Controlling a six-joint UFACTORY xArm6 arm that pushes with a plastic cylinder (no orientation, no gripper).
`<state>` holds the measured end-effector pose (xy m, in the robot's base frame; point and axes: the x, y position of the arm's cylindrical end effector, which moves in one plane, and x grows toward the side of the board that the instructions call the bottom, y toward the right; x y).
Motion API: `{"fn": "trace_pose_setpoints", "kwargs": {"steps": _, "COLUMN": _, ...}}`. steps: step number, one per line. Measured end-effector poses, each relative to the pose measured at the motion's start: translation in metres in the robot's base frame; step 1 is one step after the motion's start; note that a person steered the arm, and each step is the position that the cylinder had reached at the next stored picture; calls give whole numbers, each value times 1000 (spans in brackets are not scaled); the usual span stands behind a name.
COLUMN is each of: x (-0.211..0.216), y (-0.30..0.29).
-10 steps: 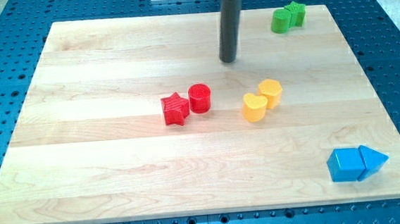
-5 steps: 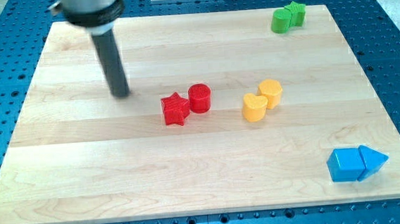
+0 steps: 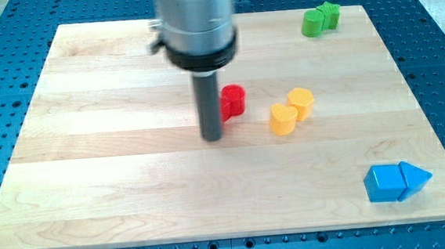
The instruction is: Move the red blocks diagonal below the green circle
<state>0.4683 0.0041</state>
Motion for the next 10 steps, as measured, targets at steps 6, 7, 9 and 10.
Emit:
{"fn": "trace_pose_setpoints", "kwargs": {"steps": 6, "x": -74, "y": 62}}
{"fn": "trace_pose_setpoints", "kwargs": {"steps": 7, "x": -61, "y": 24}}
{"fn": "trace_pose_setpoints", "kwargs": {"steps": 9, "x": -53, "y": -60}}
{"fn": "trace_pose_setpoints", "kwargs": {"steps": 10, "x": -76, "y": -84}}
